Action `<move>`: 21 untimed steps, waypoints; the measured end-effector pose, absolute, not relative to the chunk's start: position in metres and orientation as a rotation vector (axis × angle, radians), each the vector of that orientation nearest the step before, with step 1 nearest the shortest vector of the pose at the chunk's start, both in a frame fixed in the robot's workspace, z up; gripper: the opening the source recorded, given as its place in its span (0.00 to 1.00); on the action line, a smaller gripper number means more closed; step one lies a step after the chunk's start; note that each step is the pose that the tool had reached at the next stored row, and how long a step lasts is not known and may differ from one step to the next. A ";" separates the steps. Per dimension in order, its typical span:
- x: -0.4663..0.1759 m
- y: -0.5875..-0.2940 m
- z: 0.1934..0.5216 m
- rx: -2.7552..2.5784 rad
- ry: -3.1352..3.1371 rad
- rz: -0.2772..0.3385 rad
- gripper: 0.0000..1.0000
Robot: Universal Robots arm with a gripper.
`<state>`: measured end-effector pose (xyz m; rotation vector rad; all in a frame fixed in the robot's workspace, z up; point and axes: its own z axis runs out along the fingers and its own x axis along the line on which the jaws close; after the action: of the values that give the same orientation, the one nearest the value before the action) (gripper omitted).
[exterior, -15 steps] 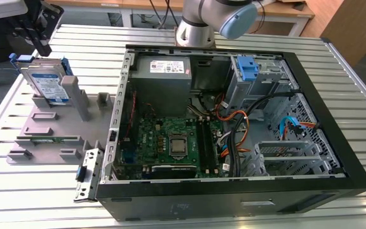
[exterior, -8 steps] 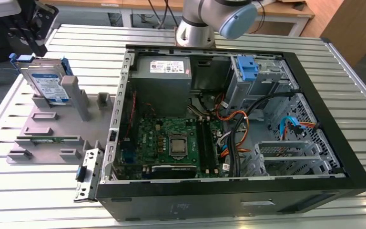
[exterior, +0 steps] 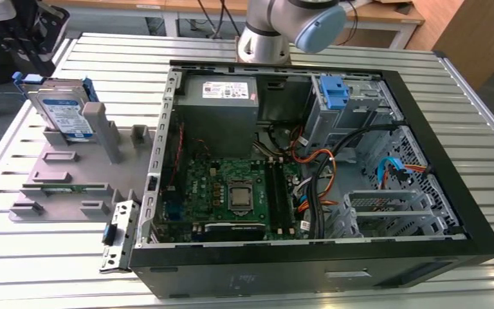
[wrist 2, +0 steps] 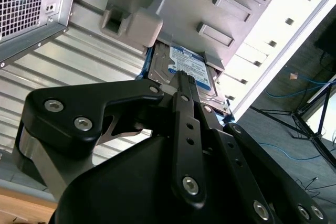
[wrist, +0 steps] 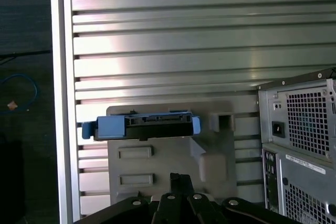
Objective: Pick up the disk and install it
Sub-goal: 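Reach for the disk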
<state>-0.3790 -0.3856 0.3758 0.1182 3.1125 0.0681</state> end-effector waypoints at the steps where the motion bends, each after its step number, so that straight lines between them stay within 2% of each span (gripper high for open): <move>1: -0.381 -0.385 0.376 0.118 3.112 0.068 0.11; 21: -0.402 -0.378 0.360 0.118 3.113 0.067 0.11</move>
<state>-0.4023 -0.3782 0.3599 0.1184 3.1125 0.0672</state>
